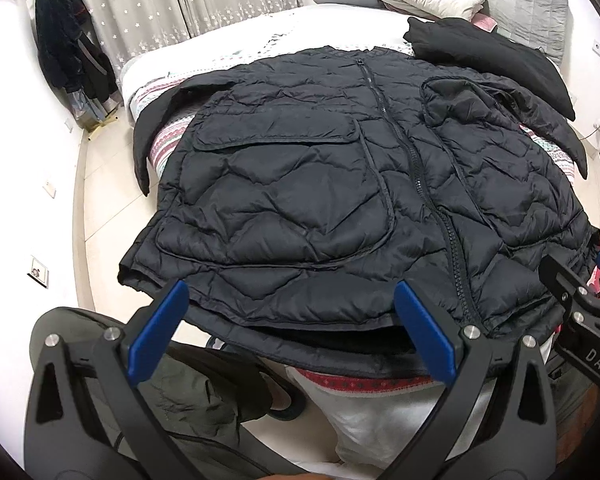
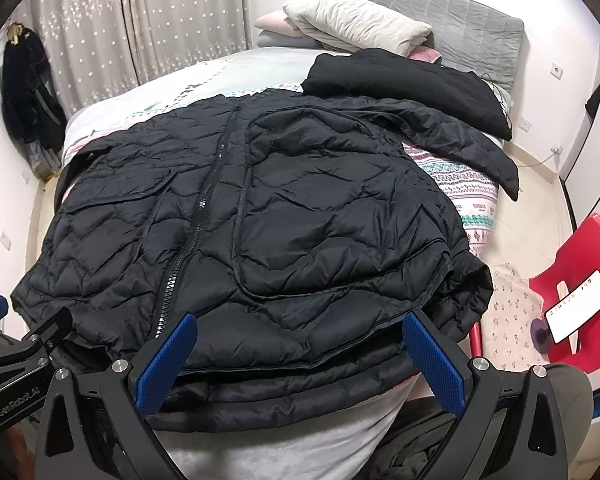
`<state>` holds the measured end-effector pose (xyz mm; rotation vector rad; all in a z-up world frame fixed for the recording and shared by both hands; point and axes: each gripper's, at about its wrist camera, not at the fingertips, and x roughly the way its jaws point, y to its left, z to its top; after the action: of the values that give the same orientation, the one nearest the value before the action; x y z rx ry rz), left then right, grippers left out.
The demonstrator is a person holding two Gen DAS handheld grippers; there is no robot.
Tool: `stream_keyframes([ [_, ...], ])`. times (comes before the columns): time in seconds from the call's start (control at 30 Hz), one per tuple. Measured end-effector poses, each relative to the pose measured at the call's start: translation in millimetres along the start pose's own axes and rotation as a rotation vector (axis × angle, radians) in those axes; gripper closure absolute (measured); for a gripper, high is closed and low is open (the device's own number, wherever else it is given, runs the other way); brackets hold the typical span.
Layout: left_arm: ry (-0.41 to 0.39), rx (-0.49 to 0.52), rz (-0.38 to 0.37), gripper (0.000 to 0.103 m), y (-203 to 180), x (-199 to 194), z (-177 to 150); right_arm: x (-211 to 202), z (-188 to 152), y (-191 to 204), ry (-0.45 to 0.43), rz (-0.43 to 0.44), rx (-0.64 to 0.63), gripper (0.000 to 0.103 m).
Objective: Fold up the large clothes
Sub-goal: 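Move both grippers open toward the hem of the black puffer jacket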
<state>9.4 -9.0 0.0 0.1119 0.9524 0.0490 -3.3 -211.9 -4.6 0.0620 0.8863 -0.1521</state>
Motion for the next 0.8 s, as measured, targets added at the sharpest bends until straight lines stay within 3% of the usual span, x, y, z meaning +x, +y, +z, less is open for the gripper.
stream_keyframes([
  [0.13,0.014,-0.010,-0.035,0.001,4,5,2,5,1,-2,0.010,-0.007,0.007,0.000],
  [0.3,0.032,-0.058,-0.101,0.001,20,13,4,4,0,-6,0.004,-0.083,-0.011,0.000],
  [0.8,0.047,-0.147,-0.133,0.001,57,27,12,4,1,-18,0.016,-0.087,0.028,0.000],
])
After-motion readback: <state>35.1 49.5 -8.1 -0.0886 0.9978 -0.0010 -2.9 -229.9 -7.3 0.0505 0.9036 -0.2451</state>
